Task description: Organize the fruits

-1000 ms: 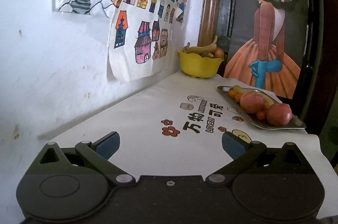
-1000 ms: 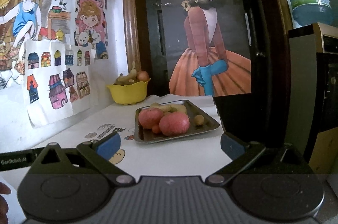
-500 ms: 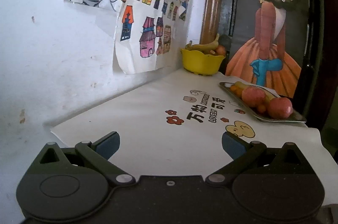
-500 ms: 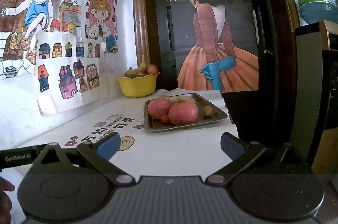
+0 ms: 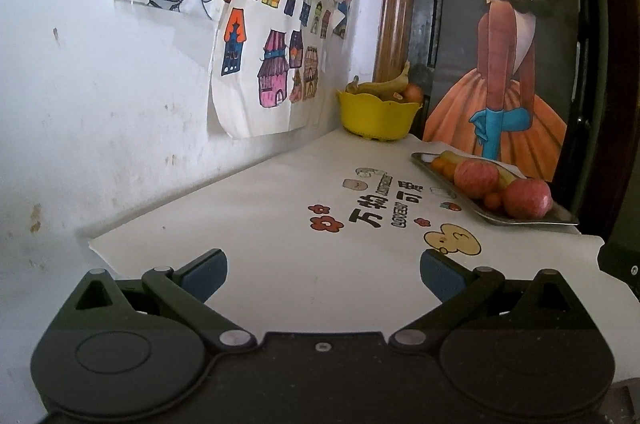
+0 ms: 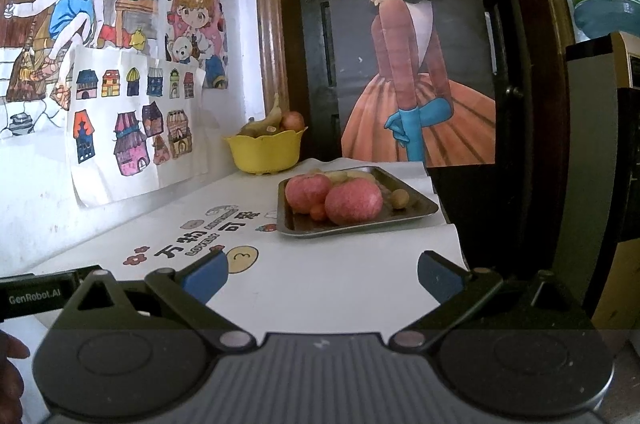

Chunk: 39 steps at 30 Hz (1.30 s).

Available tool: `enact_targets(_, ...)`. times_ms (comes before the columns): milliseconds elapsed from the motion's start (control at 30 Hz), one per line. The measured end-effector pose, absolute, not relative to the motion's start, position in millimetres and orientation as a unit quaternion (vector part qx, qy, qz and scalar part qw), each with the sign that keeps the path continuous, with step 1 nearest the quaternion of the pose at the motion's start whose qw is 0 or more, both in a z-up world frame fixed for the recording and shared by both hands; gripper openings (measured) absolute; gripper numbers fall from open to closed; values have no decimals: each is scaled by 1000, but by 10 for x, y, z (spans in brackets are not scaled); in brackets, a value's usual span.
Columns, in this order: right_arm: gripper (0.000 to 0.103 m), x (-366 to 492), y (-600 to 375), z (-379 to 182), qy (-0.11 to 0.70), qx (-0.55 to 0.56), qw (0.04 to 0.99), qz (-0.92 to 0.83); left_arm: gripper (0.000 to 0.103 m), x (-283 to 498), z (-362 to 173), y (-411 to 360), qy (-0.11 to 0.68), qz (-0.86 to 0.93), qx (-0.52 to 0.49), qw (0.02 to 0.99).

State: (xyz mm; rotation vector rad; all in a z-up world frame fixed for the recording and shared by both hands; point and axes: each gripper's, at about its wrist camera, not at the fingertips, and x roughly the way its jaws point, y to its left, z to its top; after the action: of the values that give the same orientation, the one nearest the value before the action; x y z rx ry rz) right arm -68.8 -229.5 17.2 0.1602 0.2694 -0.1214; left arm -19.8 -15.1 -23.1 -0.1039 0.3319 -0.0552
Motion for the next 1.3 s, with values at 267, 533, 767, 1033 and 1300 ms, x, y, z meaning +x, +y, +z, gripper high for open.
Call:
enact_targets(267,103,-663,-2279,134,141,81,985,-58,102,-189,-262,-168,167,-31,-48,984)
enact_targets(533,103,-661,-2271,122,143,82,985,-57,102,-197,-268,-173,167,-31,-47,984)
enact_targets(767,103,-665,-2267,117,143,82,985,-57,102,-199,-272,-173,167,-32,-47,984)
enact_targets(1033,103,-669,-2255,107,142,82,985,-56,102,-206,-271,-171,167,-31,-47,984)
enact_targets(1300,103,-670,-2252,104,142,82,985,-56,102,-213,-275,-178,167,-32,-46,984)
